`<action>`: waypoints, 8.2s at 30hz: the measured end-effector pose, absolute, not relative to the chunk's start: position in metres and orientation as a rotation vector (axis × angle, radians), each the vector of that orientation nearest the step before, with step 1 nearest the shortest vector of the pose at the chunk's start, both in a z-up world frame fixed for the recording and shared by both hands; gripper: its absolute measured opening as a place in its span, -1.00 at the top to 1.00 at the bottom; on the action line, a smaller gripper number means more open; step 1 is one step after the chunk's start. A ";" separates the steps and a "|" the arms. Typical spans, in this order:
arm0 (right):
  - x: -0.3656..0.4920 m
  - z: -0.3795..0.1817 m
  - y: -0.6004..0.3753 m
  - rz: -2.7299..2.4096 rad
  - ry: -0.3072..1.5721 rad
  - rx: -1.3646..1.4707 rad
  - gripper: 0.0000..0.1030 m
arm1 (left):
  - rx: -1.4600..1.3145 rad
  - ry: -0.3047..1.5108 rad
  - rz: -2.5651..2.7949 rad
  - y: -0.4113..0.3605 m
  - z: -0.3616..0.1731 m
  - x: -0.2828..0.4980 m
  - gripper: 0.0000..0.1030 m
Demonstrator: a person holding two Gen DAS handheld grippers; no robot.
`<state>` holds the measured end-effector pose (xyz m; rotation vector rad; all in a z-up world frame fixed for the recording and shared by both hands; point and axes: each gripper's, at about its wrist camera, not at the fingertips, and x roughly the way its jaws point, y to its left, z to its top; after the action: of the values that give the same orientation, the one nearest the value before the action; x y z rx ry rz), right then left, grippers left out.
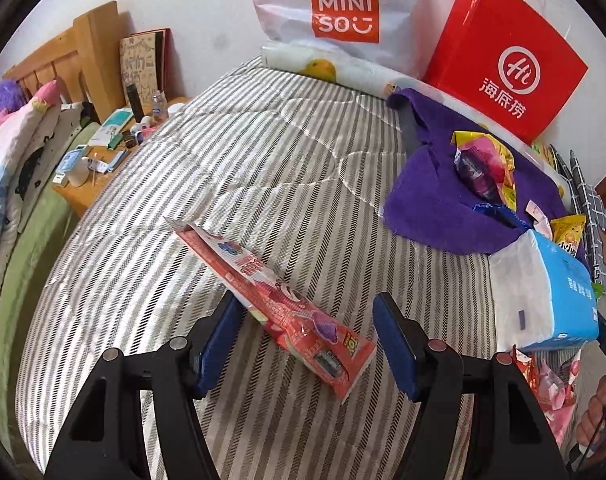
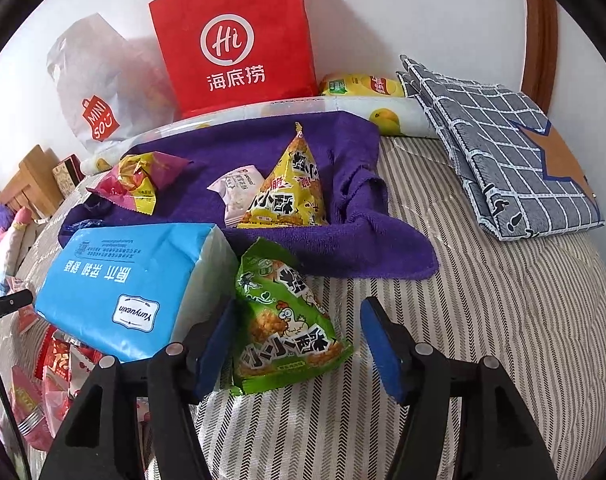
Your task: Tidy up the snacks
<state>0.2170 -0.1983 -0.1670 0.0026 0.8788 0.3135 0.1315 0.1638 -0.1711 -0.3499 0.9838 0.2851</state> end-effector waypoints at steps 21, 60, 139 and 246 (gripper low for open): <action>0.223 -0.175 -0.206 0.399 0.917 0.089 -0.09 | -0.309 0.908 0.209 0.144 -0.172 0.144 0.46; 0.139 -0.088 -0.227 0.347 0.757 0.144 0.12 | -0.229 0.799 -0.023 0.045 -0.094 0.113 0.50; 0.298 -0.122 -0.146 0.249 0.719 0.021 0.09 | -0.130 0.767 -0.103 0.038 -0.106 0.269 0.58; 0.105 -0.169 -0.185 0.282 0.948 0.179 0.12 | -0.186 0.960 -0.333 0.038 -0.164 0.082 -0.41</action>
<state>0.1046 -0.1846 -0.1688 0.1785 0.9483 0.2822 0.0824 0.0382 -0.1636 -0.1856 0.9603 -0.3333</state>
